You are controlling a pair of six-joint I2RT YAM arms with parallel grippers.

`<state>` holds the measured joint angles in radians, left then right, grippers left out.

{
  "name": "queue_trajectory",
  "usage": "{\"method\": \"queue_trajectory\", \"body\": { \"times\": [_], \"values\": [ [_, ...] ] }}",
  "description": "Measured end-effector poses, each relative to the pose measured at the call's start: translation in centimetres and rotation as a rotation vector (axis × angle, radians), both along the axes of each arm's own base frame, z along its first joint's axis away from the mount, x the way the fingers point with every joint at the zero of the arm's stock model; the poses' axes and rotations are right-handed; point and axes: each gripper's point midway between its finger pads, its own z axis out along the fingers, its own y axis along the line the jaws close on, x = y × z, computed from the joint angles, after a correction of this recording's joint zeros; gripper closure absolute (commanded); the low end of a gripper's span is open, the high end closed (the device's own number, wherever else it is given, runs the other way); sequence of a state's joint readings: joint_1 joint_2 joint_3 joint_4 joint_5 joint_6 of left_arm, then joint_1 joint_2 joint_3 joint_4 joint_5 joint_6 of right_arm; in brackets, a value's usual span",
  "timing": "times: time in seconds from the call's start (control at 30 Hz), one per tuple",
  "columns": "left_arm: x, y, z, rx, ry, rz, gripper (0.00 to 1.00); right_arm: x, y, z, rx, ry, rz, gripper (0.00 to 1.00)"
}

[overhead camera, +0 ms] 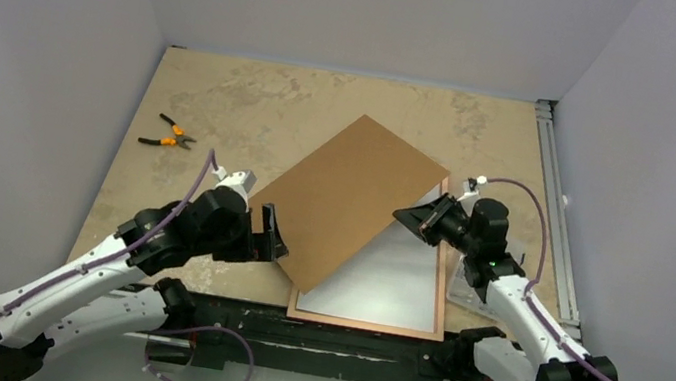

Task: Put the photo into the frame

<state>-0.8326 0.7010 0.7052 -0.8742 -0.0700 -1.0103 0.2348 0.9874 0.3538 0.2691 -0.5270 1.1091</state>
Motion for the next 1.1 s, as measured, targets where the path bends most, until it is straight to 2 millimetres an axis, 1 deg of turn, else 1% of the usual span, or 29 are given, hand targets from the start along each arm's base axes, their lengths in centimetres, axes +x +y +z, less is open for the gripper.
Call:
{"method": "queue_trajectory", "body": {
  "times": [0.13, 0.2, 0.3, 0.37, 0.47, 0.57, 0.7, 0.8, 0.9, 1.1],
  "values": [
    [1.5, -1.3, 5.4, 0.01, -0.12, -0.091, 0.03, 1.0, 0.0, 2.3, -0.047, -0.006, 0.006, 1.0],
    [2.2, -2.3, 7.5, 0.02, -0.167, -0.139, 0.03, 1.4, 0.0, 3.3, -0.069, 0.008, 0.011, 1.0],
    [3.0, -4.3, 9.8, 0.04, -0.215, -0.215, 0.03, 1.6, 0.0, 3.9, -0.087, 0.039, 0.016, 1.0],
    [3.3, -6.0, 10.4, 0.065, -0.231, -0.273, 0.03, 1.5, 0.0, 3.9, -0.096, 0.064, 0.017, 1.0],
    [3.2, -8.6, 10.0, 0.123, -0.233, -0.358, 0.03, 1.3, -0.1, 3.9, -0.108, 0.108, 0.017, 1.0],
    [3.0, -11.2, 9.0, 0.211, -0.23, -0.428, 0.03, 1.2, -0.2, 4.2, -0.114, 0.136, 0.019, 1.0],
    [3.0, -13.7, 7.3, 0.351, -0.235, -0.465, 0.05, 1.2, -0.1, 4.4, -0.115, 0.156, 0.023, 1.0],
    [3.1, -14.5, 5.8, 0.442, -0.247, -0.476, 0.08, 1.1, 0.0, 4.4, -0.115, 0.17, 0.028, 1.0],
    [3.2, -14.7, 4.7, 0.515, -0.258, -0.481, 0.1, 1.0, 0.0, 4.4, -0.115, 0.18, 0.029, 1.0],
    [4.3, -15.4, 3.7, 0.619, -0.298, -0.46, 0.25, 0.8, 0.1, 4.7, -0.105, 0.192, 0.034, 1.0]
  ]
}}
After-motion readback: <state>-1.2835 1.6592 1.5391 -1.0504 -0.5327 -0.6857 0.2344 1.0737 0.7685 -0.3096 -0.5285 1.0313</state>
